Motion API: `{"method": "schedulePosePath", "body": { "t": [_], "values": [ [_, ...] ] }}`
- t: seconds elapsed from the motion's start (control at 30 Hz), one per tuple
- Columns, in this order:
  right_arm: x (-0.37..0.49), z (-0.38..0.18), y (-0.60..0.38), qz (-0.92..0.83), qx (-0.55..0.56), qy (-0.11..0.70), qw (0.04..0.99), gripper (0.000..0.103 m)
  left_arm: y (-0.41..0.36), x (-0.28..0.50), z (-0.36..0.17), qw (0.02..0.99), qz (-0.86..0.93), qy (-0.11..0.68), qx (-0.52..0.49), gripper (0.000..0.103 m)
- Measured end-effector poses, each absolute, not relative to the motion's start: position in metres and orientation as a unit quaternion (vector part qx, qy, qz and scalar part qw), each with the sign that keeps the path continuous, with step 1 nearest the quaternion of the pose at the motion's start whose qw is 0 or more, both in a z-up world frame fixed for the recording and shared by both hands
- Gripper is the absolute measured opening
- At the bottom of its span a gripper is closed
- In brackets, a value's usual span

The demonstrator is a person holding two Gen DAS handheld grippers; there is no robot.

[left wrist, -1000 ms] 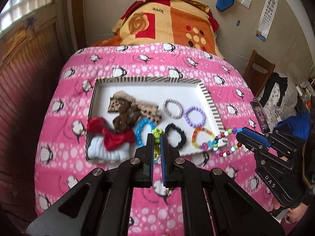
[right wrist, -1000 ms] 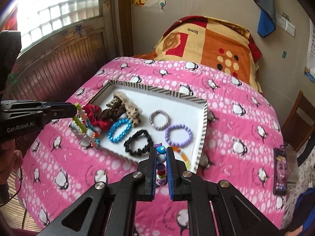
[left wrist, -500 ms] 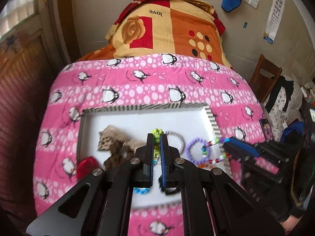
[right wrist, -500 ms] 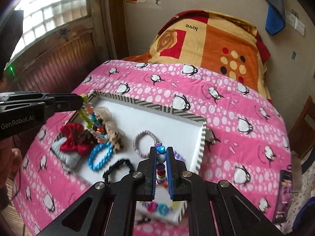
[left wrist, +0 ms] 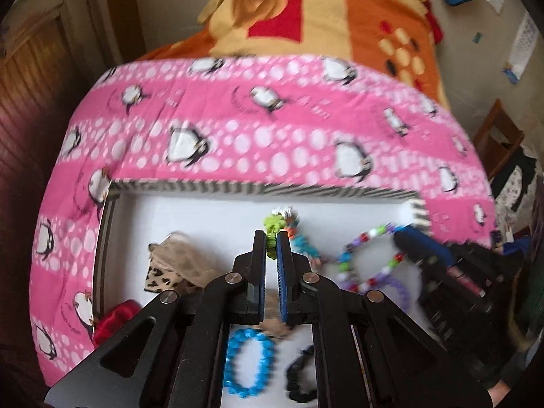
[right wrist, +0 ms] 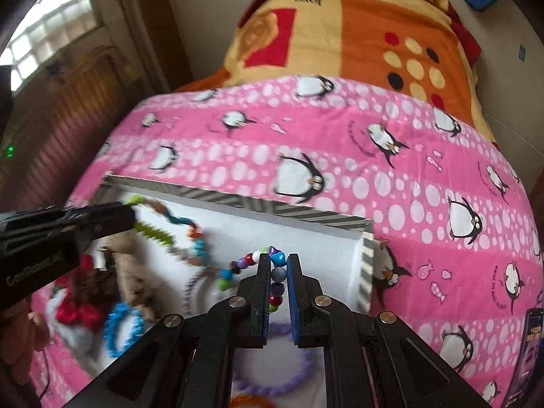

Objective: Organize jewelry
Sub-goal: 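Carry the green flower and multicolour bead bracelets into the tray, then open both grippers to release the bracelets in the tray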

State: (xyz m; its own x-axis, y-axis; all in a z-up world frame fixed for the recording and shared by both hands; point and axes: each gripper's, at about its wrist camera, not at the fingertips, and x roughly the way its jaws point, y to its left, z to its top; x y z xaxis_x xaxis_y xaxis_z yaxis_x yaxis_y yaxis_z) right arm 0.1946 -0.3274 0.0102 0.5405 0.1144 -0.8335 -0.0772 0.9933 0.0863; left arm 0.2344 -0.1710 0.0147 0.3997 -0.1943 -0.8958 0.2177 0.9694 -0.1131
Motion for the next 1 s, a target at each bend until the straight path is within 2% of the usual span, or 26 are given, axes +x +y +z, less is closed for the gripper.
{"method": "schedulePosePath", "body": {
  "t": [0.27,0.53,0.6,0.63,0.67,0.7,0.73,0.8,0.87,1.0],
  "values": [
    [0.208,-0.005,-0.336,0.021,-0.001,0.478,0.878,0.008,-0.147,0.232,-0.012,0.833,-0.091,0.544,0.025,0.005],
    [0.213,-0.016,-0.334,0.012,-0.004,0.495,0.869,0.009,-0.146,0.232,-0.016,0.835,-0.085,0.543,0.031,0.005],
    [0.213,-0.016,-0.335,0.01,0.0,0.497,0.867,0.023,-0.146,0.232,-0.016,0.837,-0.082,0.541,0.031,0.005],
    [0.211,-0.015,-0.335,0.01,0.001,0.495,0.869,0.036,-0.146,0.231,-0.016,0.838,-0.08,0.54,0.029,0.005],
    [0.208,-0.012,-0.336,0.011,0.003,0.489,0.872,0.041,-0.146,0.23,-0.015,0.839,-0.079,0.538,0.027,0.006],
    [0.205,-0.009,-0.336,0.011,0.004,0.482,0.876,0.041,-0.146,0.229,-0.015,0.84,-0.078,0.536,0.028,0.006],
    [0.202,-0.007,-0.335,0.012,0.002,0.48,0.877,0.041,-0.146,0.228,-0.014,0.841,-0.077,0.535,0.031,0.009],
    [0.194,0.0,-0.334,0.016,0.003,0.474,0.88,0.041,-0.147,0.224,-0.012,0.842,-0.077,0.532,0.039,0.022],
    [0.187,0.006,-0.332,0.02,0.008,0.468,0.883,0.041,-0.146,0.219,-0.009,0.844,-0.079,0.529,0.033,0.045],
    [0.164,0.015,-0.323,0.03,0.017,0.459,0.888,0.042,-0.142,0.206,-0.001,0.849,-0.079,0.522,0.03,0.049]
  ]
}}
